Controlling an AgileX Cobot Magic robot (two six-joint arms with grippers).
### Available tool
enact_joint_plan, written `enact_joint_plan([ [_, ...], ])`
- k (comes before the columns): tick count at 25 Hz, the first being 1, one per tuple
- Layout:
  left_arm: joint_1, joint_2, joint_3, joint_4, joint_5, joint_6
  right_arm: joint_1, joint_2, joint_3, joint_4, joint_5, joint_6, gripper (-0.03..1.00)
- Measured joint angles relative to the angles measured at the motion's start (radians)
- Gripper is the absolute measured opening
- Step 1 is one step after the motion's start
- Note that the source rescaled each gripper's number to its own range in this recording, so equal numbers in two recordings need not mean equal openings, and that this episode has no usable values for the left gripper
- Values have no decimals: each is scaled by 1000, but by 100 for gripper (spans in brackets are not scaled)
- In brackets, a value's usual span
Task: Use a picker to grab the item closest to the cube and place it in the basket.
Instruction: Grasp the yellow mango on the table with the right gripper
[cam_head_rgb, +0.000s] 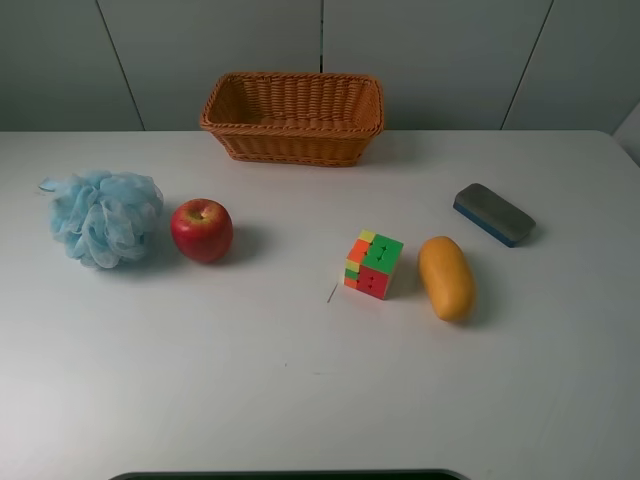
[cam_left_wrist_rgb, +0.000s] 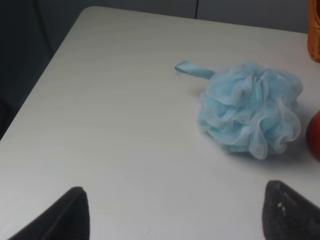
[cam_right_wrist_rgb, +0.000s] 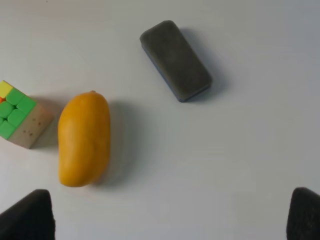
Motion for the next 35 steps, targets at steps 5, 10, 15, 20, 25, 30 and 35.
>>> enact_joint_plan([
  [5, 0, 0, 0, 0, 0, 0, 98, 228, -18, 7, -76, -12, 100],
  [10, 0, 0, 0, 0, 0, -4, 251, 416, -18, -30, -162, 47, 100],
  [15, 0, 0, 0, 0, 0, -4, 276, 547, 6, -16, -268, 77, 100],
  [20, 0, 0, 0, 0, 0, -4, 279, 672, 45, 18, -363, 68, 100],
  [25, 0, 0, 0, 0, 0, -4, 326, 800, 60, 48, -424, 43, 100],
  [30, 0, 0, 0, 0, 0, -4, 368, 879, 60, 87, -488, 38, 100],
  [35, 0, 0, 0, 0, 0, -4, 374, 938, 60, 97, -517, 24, 100],
])
